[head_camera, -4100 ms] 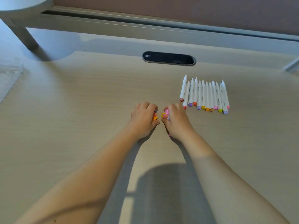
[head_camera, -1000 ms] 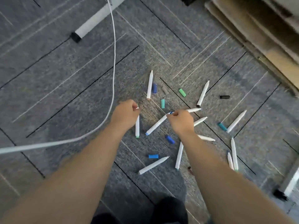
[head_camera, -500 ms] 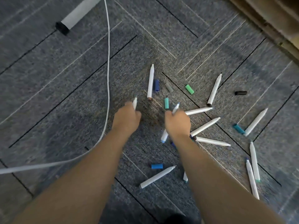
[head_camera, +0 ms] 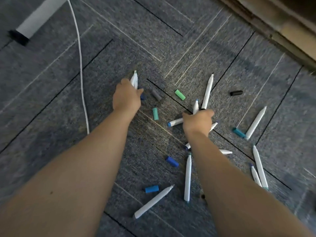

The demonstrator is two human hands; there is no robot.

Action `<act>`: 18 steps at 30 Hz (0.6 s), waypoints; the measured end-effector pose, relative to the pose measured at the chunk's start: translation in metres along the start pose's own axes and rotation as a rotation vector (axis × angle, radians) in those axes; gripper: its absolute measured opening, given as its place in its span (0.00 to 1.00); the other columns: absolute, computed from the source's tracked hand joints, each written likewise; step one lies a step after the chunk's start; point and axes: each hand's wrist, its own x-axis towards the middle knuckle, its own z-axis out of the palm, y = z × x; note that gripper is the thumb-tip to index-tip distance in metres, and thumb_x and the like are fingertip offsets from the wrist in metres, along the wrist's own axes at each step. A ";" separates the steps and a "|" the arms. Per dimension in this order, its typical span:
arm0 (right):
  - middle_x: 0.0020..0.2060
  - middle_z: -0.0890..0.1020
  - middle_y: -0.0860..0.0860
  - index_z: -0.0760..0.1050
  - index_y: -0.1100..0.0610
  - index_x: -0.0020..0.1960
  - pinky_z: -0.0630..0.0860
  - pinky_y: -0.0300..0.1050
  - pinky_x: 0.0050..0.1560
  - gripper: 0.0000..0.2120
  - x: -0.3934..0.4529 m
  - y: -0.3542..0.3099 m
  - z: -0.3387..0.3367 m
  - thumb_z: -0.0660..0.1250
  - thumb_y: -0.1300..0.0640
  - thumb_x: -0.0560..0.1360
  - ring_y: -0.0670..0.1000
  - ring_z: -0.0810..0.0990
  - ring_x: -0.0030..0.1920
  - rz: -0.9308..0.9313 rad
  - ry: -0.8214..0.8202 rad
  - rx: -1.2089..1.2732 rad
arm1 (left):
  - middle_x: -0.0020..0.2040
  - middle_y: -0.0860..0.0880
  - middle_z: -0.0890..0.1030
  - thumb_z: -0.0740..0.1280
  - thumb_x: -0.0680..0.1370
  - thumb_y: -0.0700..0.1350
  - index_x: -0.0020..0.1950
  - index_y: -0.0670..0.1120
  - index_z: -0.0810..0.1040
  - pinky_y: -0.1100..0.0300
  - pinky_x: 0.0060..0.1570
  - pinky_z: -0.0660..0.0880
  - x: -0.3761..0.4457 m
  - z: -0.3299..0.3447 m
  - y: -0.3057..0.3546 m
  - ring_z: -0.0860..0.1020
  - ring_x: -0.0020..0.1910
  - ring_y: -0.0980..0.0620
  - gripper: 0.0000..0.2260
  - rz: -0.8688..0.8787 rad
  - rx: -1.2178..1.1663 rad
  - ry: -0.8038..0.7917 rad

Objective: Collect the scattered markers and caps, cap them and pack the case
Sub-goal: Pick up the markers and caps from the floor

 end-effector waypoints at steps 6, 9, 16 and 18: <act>0.40 0.71 0.52 0.63 0.63 0.60 0.72 0.43 0.34 0.17 -0.003 -0.003 -0.006 0.65 0.62 0.75 0.50 0.71 0.35 0.038 -0.023 0.000 | 0.60 0.37 0.75 0.62 0.78 0.47 0.61 0.36 0.68 0.54 0.42 0.66 -0.007 -0.002 -0.005 0.75 0.57 0.39 0.18 0.024 0.099 -0.087; 0.32 0.69 0.50 0.66 0.60 0.49 0.71 0.42 0.29 0.07 -0.006 -0.002 -0.011 0.63 0.60 0.75 0.49 0.70 0.31 -0.046 -0.043 -0.066 | 0.60 0.38 0.75 0.62 0.79 0.46 0.62 0.36 0.68 0.54 0.41 0.66 -0.016 -0.005 -0.007 0.75 0.56 0.39 0.17 0.024 0.087 -0.139; 0.30 0.66 0.47 0.62 0.55 0.39 0.60 0.38 0.26 0.11 -0.036 0.037 -0.041 0.62 0.58 0.77 0.45 0.65 0.28 -0.147 -0.042 -0.235 | 0.48 0.43 0.70 0.58 0.78 0.40 0.61 0.37 0.66 0.58 0.29 0.60 -0.081 -0.026 -0.025 0.68 0.41 0.46 0.13 0.069 -0.005 -0.199; 0.30 0.67 0.48 0.63 0.57 0.45 0.62 0.39 0.27 0.09 -0.047 0.054 -0.046 0.64 0.57 0.76 0.45 0.66 0.29 -0.114 -0.067 -0.257 | 0.47 0.44 0.69 0.59 0.78 0.40 0.61 0.37 0.66 0.58 0.30 0.61 -0.103 -0.024 -0.034 0.69 0.41 0.47 0.13 0.089 0.027 -0.249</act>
